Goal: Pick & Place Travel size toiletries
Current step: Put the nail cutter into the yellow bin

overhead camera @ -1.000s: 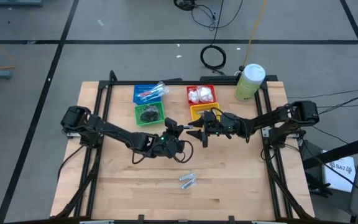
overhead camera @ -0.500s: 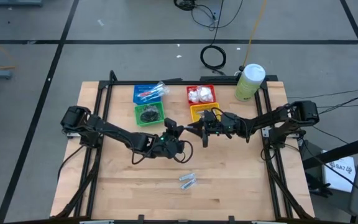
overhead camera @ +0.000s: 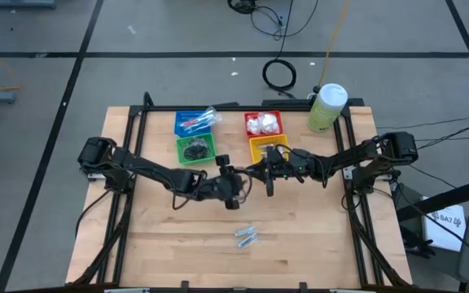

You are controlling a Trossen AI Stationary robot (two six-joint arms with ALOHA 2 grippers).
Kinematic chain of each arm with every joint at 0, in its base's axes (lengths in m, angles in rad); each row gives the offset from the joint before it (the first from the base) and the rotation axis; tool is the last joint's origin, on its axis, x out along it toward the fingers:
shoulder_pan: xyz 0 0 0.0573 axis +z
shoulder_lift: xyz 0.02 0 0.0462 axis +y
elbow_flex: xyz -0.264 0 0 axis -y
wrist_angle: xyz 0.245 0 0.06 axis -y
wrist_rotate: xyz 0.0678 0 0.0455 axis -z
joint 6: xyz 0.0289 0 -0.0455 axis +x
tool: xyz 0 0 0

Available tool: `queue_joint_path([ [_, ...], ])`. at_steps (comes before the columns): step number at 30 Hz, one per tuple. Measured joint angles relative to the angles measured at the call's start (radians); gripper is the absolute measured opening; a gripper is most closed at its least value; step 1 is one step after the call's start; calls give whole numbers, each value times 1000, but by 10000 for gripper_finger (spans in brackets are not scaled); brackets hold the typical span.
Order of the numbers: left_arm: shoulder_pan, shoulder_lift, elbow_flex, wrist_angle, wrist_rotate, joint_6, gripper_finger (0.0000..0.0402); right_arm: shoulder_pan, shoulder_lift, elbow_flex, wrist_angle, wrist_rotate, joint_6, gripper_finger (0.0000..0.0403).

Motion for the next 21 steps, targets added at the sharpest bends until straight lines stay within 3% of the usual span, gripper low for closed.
queue_joint_path([
  [5, 52, -64, 1, -15, 335, -227, 219, 0, 0, -2, -10, -11, -36, 49],
  [10, 58, -172, 0, -92, 460, -253, 270, -23, -21, -15, -23, 23, -86, 49],
  [15, 60, -291, -37, -181, 443, -240, 288, -66, -98, -81, -103, 96, -78, 49],
  [21, 60, -459, -194, -177, 357, -274, 289, -106, -203, -211, -89, 197, -57, 49],
])
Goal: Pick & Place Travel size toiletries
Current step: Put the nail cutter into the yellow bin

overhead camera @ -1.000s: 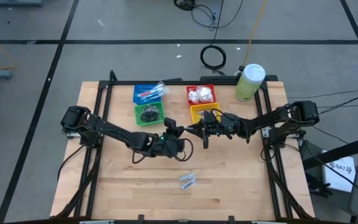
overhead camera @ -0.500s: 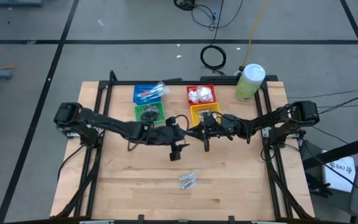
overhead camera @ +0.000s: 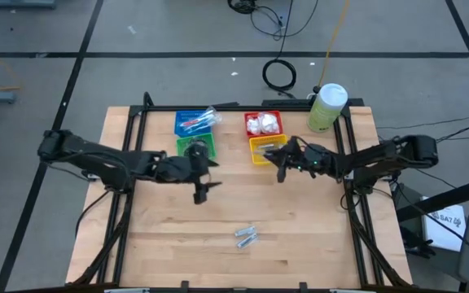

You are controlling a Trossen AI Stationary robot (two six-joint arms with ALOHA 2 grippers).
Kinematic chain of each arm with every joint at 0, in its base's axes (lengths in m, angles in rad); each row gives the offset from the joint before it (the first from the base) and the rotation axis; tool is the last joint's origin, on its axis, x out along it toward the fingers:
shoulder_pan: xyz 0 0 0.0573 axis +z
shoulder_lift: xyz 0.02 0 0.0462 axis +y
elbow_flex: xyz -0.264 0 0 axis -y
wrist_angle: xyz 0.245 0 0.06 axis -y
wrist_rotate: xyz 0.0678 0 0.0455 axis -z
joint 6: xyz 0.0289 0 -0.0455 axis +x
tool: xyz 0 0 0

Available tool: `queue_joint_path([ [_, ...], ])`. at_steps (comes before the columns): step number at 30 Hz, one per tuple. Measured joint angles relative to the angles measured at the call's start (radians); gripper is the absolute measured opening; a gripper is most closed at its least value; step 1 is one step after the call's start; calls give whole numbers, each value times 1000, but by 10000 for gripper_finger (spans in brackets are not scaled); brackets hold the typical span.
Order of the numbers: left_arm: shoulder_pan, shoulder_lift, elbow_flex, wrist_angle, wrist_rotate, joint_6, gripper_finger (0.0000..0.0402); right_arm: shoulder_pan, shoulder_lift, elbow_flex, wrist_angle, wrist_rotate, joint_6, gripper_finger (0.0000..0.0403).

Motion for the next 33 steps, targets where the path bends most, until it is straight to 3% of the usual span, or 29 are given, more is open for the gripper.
queue_joint_path([
  [6, 7, -175, -225, 141, -135, -95, 289, -60, -50, -101, -15, 63, 29, 50],
  [13, 9, -320, -410, 353, -170, -177, 289, -118, -33, -133, -7, 47, 56, 51],
  [21, 14, -323, -446, 407, -179, -179, 290, -119, -15, -132, 1, 57, 50, 66],
  [33, 14, -254, -446, 424, -179, -181, 290, -119, -15, -132, 22, 59, 61, 143],
])
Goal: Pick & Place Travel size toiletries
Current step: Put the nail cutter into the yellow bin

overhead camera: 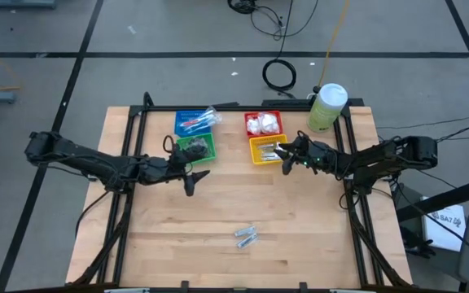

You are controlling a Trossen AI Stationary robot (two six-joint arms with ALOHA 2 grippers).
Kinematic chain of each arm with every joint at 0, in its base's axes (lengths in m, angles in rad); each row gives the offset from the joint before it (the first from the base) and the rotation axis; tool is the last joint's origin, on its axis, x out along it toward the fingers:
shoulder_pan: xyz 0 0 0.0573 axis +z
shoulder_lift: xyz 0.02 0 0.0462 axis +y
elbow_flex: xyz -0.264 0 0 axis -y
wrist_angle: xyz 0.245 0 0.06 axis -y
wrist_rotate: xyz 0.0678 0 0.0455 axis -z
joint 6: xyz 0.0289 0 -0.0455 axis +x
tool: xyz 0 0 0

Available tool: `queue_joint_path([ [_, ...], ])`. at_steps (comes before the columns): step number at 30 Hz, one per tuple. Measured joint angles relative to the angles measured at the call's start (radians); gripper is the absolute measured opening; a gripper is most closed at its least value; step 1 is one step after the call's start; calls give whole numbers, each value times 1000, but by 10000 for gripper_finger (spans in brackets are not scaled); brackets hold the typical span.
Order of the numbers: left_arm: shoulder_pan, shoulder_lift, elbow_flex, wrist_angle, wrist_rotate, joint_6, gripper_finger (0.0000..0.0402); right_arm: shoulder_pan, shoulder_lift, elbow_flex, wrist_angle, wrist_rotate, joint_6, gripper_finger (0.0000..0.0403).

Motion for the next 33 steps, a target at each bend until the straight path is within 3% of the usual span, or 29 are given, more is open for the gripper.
queue_joint_path([
  [8, 0, 60, 0, 58, 3, -61, 290, 11, 0, 0, 65, -9, 0, 171],
  [14, -7, 193, 6, 185, 194, -104, 289, 22, 0, 0, 83, -10, -11, 167],
  [18, -39, 322, 79, 181, 234, -98, 289, 22, 0, 0, 82, -9, -11, 165],
  [26, -128, 621, 365, -40, 417, 91, 289, 22, 0, 0, 85, -9, -11, 165],
  [33, -130, 785, 679, -479, 458, 128, 289, 22, 0, 0, 82, -9, -11, 166],
])
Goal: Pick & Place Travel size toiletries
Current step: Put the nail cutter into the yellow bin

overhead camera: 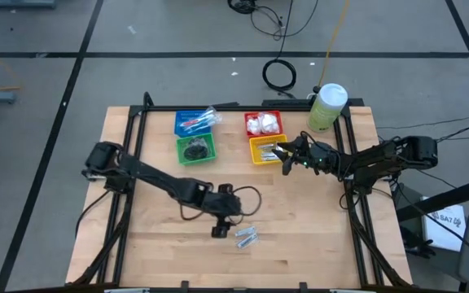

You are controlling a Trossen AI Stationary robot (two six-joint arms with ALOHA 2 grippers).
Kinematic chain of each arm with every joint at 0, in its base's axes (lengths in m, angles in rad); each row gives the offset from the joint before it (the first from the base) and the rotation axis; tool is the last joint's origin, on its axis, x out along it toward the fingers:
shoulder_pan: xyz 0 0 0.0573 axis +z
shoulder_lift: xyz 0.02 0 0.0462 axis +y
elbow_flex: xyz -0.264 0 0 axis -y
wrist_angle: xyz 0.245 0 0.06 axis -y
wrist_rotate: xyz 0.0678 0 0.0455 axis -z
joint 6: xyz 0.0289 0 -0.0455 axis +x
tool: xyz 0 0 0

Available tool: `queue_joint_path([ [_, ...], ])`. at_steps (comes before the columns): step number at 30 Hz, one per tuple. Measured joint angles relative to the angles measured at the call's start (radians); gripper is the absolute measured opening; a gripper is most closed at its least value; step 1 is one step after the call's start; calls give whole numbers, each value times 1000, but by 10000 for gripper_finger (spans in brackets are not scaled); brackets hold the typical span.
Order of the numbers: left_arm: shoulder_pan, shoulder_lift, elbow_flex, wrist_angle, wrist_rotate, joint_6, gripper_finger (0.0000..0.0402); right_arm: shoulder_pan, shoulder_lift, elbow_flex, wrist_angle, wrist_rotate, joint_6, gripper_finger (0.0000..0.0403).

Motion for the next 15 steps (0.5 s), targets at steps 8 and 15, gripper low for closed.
queue_joint_path([
  [8, -10, 151, 156, -80, -46, 13, 289, 0, 0, 0, 0, -2, 18, 165],
  [15, -45, 236, 165, -73, -44, -69, 289, 0, 0, 0, 0, -3, 30, 165],
])
